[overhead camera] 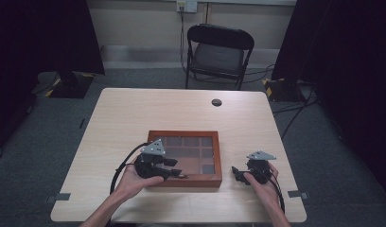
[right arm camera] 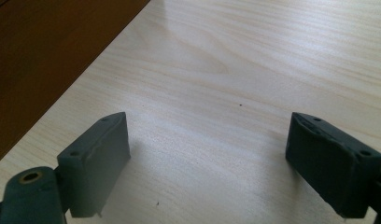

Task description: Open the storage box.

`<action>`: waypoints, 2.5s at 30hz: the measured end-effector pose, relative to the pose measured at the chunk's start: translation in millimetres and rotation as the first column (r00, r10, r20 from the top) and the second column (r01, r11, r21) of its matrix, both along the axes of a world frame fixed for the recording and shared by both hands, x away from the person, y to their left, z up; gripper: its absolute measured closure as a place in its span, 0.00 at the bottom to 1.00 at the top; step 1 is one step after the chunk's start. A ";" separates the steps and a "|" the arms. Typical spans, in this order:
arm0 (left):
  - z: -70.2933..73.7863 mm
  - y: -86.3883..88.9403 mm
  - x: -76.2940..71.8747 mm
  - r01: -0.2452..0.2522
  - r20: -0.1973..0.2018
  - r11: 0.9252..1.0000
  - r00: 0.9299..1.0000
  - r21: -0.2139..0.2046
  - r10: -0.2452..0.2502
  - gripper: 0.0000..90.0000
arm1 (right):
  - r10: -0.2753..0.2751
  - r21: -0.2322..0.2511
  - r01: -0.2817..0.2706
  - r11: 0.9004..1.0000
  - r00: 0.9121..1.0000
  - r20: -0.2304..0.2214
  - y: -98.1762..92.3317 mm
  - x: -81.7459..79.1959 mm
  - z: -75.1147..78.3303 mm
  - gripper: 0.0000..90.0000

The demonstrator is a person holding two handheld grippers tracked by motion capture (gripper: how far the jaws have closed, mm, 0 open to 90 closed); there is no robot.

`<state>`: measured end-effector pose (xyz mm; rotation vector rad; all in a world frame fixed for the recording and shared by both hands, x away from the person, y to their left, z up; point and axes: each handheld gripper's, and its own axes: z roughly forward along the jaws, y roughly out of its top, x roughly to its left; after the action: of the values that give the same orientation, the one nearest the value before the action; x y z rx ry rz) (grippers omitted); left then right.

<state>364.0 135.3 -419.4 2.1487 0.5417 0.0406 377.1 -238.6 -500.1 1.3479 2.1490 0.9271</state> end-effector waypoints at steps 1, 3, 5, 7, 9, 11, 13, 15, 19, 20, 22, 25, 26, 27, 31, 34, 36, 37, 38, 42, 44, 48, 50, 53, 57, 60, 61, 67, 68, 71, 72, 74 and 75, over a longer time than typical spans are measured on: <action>0.0 -1.8 -1.1 0.012 0.001 1.000 1.000 0.009 -0.012 0.64 | 0.000 0.000 0.000 1.000 1.000 0.000 0.0 0.0 0.0 0.14; -0.8 -5.0 -2.4 0.032 -0.003 0.999 0.999 0.013 -0.032 0.66 | 0.000 0.000 0.000 1.000 1.000 0.000 0.0 0.0 0.0 0.14; -2.2 -8.1 -2.6 0.045 0.000 0.999 0.999 0.015 -0.045 0.69 | 0.000 0.000 0.000 1.000 1.000 0.000 0.0 0.0 0.0 0.14; -3.5 -10.0 -2.2 0.048 -0.001 0.999 0.999 0.010 -0.048 0.71 | 0.000 0.000 0.000 1.000 1.000 0.000 0.0 0.0 0.0 0.14; -4.9 -11.3 -1.8 0.050 -0.004 0.999 0.999 0.019 -0.050 0.72 | 0.000 0.000 0.000 1.000 1.000 0.000 0.0 0.0 0.0 0.14; -5.7 -12.0 -1.7 0.046 -0.004 0.999 0.999 0.028 -0.046 0.72 | 0.000 0.000 0.000 1.000 1.000 0.000 0.0 0.0 0.0 0.14; -8.0 -11.4 -0.4 0.046 -0.009 0.998 0.999 0.043 -0.046 0.74 | 0.000 0.000 0.000 1.000 1.000 0.000 0.0 0.0 0.0 0.14; -11.0 -12.2 0.6 0.047 -0.009 0.998 0.999 0.035 -0.047 0.77 | 0.000 0.000 0.000 1.000 1.000 0.000 0.0 0.0 0.0 0.14; -12.6 -13.7 0.1 0.055 -0.004 0.998 0.998 0.043 -0.055 0.79 | 0.000 0.000 0.000 1.000 1.000 0.000 0.0 0.0 0.0 0.14; -12.6 -13.7 0.1 0.055 -0.004 0.998 0.998 0.043 -0.055 0.80 | 0.000 0.000 0.000 1.000 1.000 0.000 0.0 0.0 0.0 0.14; -13.6 -14.2 0.8 0.058 -0.005 0.997 0.998 0.056 -0.058 0.82 | 0.000 0.000 0.000 1.000 1.000 0.000 0.0 0.0 0.0 0.14; -17.2 -15.8 1.0 0.065 -0.007 0.996 0.998 0.054 -0.065 0.84 | 0.000 0.000 0.000 1.000 1.000 0.000 0.0 0.0 0.0 0.14; -16.7 -16.0 0.7 0.069 -0.001 0.995 0.998 0.068 -0.069 0.84 | 0.000 0.000 0.000 1.000 1.000 0.000 0.0 0.0 0.0 0.14; -17.0 -16.6 0.9 0.071 -0.002 0.996 0.997 0.063 -0.071 0.85 | 0.000 0.000 0.000 1.000 1.000 0.000 0.0 0.0 0.0 0.14; -17.5 -16.9 1.2 0.071 0.006 0.996 0.997 0.062 -0.071 0.87 | -0.001 0.000 0.001 1.000 1.000 -0.001 0.1 -0.1 0.0 0.14; -17.2 -17.2 -0.1 0.074 0.019 0.995 0.997 0.072 -0.076 0.88 | -0.001 0.000 0.001 1.000 1.000 -0.002 0.1 -0.1 0.0 0.14; -17.5 -17.3 -0.3 0.076 0.023 0.995 0.997 0.070 -0.078 0.88 | 0.000 0.000 0.000 1.000 1.000 0.000 0.0 0.0 0.0 0.14; -17.7 -17.0 -0.5 0.080 0.027 0.994 0.996 0.068 -0.082 0.89 | 0.000 0.000 0.000 1.000 1.000 0.000 0.0 0.0 0.0 0.14; -17.7 -17.0 -0.5 0.080 0.027 0.994 0.996 0.068 -0.082 0.89 | 0.000 0.000 0.000 1.000 1.000 0.000 0.0 0.0 0.0 0.14; -16.6 -16.3 0.7 0.077 0.010 0.994 0.997 0.077 -0.078 0.89 | 0.000 0.000 0.000 1.000 1.000 0.000 0.0 0.0 0.0 0.14; -17.8 -16.1 1.6 0.080 0.007 0.995 0.997 0.060 -0.080 0.89 | 0.000 0.000 0.000 1.000 1.000 0.000 0.0 0.0 0.0 0.14; -18.2 -15.8 2.2 0.077 -0.001 0.996 0.997 0.052 -0.077 0.89 | 0.000 0.000 0.000 1.000 1.000 0.000 0.0 0.0 0.0 0.14; -17.8 -15.7 2.5 0.078 -0.005 0.995 0.997 0.057 -0.078 0.89 | 0.000 0.000 0.000 1.000 1.000 0.000 0.0 0.0 0.0 0.14; -17.5 -15.5 2.9 0.081 -0.008 0.995 0.997 0.060 -0.080 0.89 | 0.000 0.000 0.000 1.000 1.000 0.000 0.0 0.0 0.0 0.14; -17.7 -15.6 3.2 0.080 -0.011 0.995 0.997 0.054 -0.079 0.89 | 0.000 0.000 0.000 1.000 1.000 0.000 0.0 0.0 0.0 0.14; -17.8 -15.8 3.3 0.079 -0.015 0.996 0.997 0.051 -0.079 0.89 | 0.000 0.000 0.000 1.000 1.000 0.000 0.0 0.0 0.0 0.14; -17.8 -15.9 3.4 0.078 -0.018 0.996 0.997 0.048 -0.077 0.89 | 0.000 0.000 0.000 1.000 1.000 0.000 0.0 0.0 0.0 0.14; -17.3 -16.3 3.2 0.068 -0.023 0.996 0.997 0.051 -0.067 0.89 | 0.000 0.000 0.000 1.000 1.000 0.000 0.0 0.0 0.0 0.14; -17.5 -16.4 3.3 0.068 -0.024 0.997 0.997 0.047 -0.067 0.89 | 0.000 0.000 0.000 1.000 1.000 0.000 0.0 0.0 0.0 0.14; -17.1 -16.4 3.4 0.069 -0.024 0.997 0.997 0.046 -0.068 0.89 | 0.000 0.000 0.000 1.000 1.000 0.000 0.0 0.0 0.0 0.14; -17.1 -16.4 3.4 0.069 -0.024 0.997 0.997 0.046 -0.068 0.89 | 0.000 0.000 0.000 1.000 1.000 0.000 0.0 0.0 0.0 0.14; -16.4 -16.3 3.7 0.068 -0.025 0.997 0.997 0.048 -0.067 0.89 | 0.000 0.000 0.000 1.000 1.000 0.000 0.0 0.0 0.0 0.14; -15.9 -16.2 3.3 0.068 -0.023 0.996 0.998 0.049 -0.067 0.89 | 0.000 0.000 0.000 1.000 1.000 0.000 0.0 0.0 0.0 0.14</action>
<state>367.4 119.0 -435.3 2.2171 0.4848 -0.0060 377.1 -238.6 -500.1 1.3479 2.1491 0.9269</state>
